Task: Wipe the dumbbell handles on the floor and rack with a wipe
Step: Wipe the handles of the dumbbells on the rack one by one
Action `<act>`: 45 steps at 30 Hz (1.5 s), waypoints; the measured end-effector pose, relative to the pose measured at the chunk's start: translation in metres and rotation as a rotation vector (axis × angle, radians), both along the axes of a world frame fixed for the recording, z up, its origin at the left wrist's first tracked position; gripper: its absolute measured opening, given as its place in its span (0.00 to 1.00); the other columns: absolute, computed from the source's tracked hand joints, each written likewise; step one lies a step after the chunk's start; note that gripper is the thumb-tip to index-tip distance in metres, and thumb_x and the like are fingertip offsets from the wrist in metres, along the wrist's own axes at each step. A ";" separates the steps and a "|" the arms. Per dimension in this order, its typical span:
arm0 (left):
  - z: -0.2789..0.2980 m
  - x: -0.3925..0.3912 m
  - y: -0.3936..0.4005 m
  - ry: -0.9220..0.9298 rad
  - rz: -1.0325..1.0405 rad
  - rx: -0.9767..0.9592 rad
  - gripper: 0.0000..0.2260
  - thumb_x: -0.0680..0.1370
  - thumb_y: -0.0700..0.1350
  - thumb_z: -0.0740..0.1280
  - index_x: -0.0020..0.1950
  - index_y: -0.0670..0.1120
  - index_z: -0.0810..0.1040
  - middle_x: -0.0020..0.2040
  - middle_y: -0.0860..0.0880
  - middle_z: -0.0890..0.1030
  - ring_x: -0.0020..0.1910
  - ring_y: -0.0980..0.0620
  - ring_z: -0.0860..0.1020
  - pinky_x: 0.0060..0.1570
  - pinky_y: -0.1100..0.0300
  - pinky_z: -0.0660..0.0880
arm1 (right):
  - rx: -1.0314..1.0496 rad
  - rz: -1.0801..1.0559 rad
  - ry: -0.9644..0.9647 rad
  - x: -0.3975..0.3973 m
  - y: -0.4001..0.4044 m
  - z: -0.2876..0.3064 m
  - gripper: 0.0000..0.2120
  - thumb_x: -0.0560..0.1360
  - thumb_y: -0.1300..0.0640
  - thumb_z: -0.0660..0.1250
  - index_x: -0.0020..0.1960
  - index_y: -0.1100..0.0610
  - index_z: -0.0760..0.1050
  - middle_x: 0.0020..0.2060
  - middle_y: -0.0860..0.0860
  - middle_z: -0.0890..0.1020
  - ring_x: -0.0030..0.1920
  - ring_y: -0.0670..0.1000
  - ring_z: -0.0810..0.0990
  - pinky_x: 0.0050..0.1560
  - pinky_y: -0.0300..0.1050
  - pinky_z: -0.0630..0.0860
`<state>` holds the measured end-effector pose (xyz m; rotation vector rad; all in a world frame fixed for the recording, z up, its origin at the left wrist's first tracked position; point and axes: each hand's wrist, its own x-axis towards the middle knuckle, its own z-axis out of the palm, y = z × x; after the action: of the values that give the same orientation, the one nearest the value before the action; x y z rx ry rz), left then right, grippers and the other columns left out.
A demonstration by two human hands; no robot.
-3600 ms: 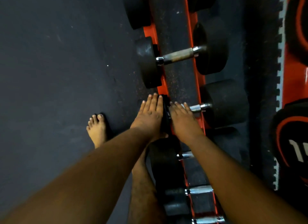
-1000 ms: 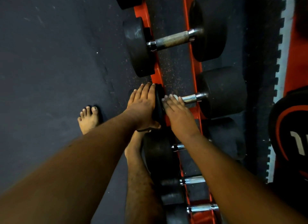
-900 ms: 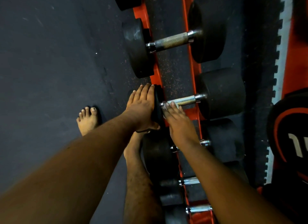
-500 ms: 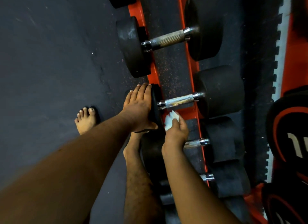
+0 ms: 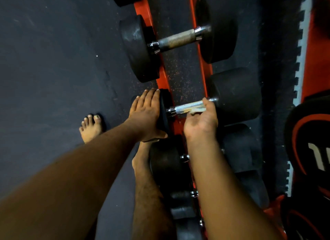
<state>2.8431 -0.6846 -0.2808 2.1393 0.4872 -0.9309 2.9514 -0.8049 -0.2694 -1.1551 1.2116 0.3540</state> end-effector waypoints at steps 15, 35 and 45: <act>0.002 0.000 0.002 0.005 -0.007 -0.015 0.67 0.63 0.65 0.80 0.82 0.43 0.35 0.83 0.44 0.40 0.82 0.45 0.38 0.80 0.46 0.39 | 0.004 0.137 0.110 0.021 -0.005 -0.016 0.06 0.77 0.55 0.71 0.47 0.58 0.78 0.43 0.52 0.81 0.43 0.50 0.80 0.55 0.48 0.78; 0.001 -0.001 0.002 0.007 0.002 -0.015 0.67 0.63 0.65 0.80 0.82 0.44 0.36 0.83 0.45 0.40 0.82 0.46 0.38 0.79 0.48 0.37 | 0.124 0.306 0.118 -0.016 -0.010 -0.023 0.05 0.79 0.56 0.67 0.50 0.57 0.79 0.45 0.53 0.83 0.48 0.51 0.82 0.64 0.49 0.74; 0.001 0.000 0.002 0.000 0.023 -0.008 0.67 0.62 0.65 0.80 0.82 0.44 0.36 0.83 0.45 0.42 0.82 0.46 0.39 0.80 0.48 0.38 | -0.113 0.665 0.183 -0.051 -0.013 -0.035 0.10 0.79 0.50 0.71 0.55 0.55 0.79 0.49 0.51 0.85 0.53 0.52 0.82 0.55 0.48 0.78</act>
<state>2.8428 -0.6823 -0.2798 2.1225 0.5066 -0.9188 2.9007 -0.8181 -0.3040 -1.6409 0.9811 0.9150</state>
